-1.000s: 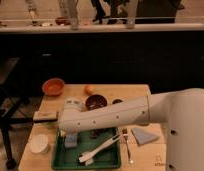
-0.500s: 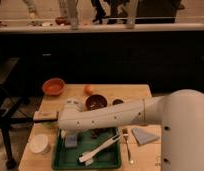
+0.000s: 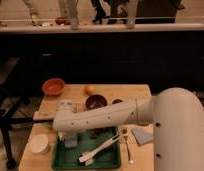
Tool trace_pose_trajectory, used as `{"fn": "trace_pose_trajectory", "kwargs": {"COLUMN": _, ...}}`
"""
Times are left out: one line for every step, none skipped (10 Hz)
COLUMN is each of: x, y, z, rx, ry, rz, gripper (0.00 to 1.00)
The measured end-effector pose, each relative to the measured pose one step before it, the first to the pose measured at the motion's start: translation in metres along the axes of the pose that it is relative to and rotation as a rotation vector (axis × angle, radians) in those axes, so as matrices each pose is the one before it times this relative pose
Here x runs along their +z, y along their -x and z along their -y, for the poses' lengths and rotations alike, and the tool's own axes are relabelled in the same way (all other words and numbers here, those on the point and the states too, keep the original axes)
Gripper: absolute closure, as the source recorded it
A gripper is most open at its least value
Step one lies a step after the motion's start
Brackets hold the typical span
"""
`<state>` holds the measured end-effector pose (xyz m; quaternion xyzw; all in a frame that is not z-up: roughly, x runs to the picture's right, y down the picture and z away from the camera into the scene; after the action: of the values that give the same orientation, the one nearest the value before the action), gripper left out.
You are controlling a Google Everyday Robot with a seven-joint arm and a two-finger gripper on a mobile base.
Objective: Place sponge in table surface
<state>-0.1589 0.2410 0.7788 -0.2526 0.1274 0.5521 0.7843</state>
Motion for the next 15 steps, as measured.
{"fn": "trace_pose_trajectory", "kwargs": {"x": 0.00145, "y": -0.00114, "z": -0.00162, "rx": 0.0017, "ry": -0.00679, "rz": -0.00655, "gripper": 0.2}}
{"fn": "trace_pose_trajectory", "kwargs": {"x": 0.00053, "y": -0.0006, "z": -0.00185, "rx": -0.00041, "ry": -0.00196, "rz": -0.00348, "gripper": 0.2}}
{"fn": "trace_pose_trajectory", "kwargs": {"x": 0.00121, "y": -0.00075, "z": -0.00356, "rx": -0.00054, "ry": -0.00599, "rz": -0.00507, "gripper": 0.2}}
{"fn": "trace_pose_trajectory", "kwargs": {"x": 0.00229, "y": -0.00009, "z": -0.00162, "rx": 0.00276, "ry": -0.00359, "rz": -0.00514, "gripper": 0.2}}
{"fn": "trace_pose_trajectory", "kwargs": {"x": 0.00279, "y": 0.0002, "z": -0.0007, "rx": 0.00311, "ry": -0.00096, "rz": -0.00482, "gripper": 0.2}}
{"fn": "trace_pose_trajectory", "kwargs": {"x": 0.00447, "y": 0.00105, "z": -0.00004, "rx": 0.00973, "ry": 0.0008, "rz": -0.00926, "gripper": 0.2}}
{"fn": "trace_pose_trajectory", "kwargs": {"x": 0.00362, "y": 0.00091, "z": 0.00011, "rx": 0.00225, "ry": 0.00193, "rz": -0.0078, "gripper": 0.2}}
{"fn": "trace_pose_trajectory", "kwargs": {"x": 0.00264, "y": 0.00076, "z": 0.0001, "rx": 0.00156, "ry": 0.00344, "rz": -0.0069, "gripper": 0.2}}
{"fn": "trace_pose_trajectory", "kwargs": {"x": 0.00182, "y": 0.00055, "z": 0.00059, "rx": 0.00249, "ry": 0.0036, "rz": -0.00482, "gripper": 0.2}}
{"fn": "trace_pose_trajectory", "kwargs": {"x": 0.00308, "y": 0.00079, "z": 0.00095, "rx": 0.00177, "ry": 0.01234, "rz": -0.0081, "gripper": 0.21}}
{"fn": "trace_pose_trajectory", "kwargs": {"x": 0.00186, "y": 0.00052, "z": 0.00138, "rx": -0.00015, "ry": 0.01345, "rz": -0.00347, "gripper": 0.26}}
{"fn": "trace_pose_trajectory", "kwargs": {"x": 0.00109, "y": 0.00023, "z": 0.00147, "rx": 0.00182, "ry": 0.01028, "rz": -0.00167, "gripper": 0.34}}
{"fn": "trace_pose_trajectory", "kwargs": {"x": 0.00038, "y": 0.00067, "z": 0.00112, "rx": 0.0026, "ry": 0.01127, "rz": -0.00062, "gripper": 0.44}}
{"fn": "trace_pose_trajectory", "kwargs": {"x": 0.00028, "y": 0.00034, "z": 0.00322, "rx": 0.00593, "ry": 0.01, "rz": -0.00058, "gripper": 0.56}}
{"fn": "trace_pose_trajectory", "kwargs": {"x": -0.00037, "y": 0.00042, "z": 0.00156, "rx": 0.00284, "ry": 0.00569, "rz": 0.00149, "gripper": 0.64}}
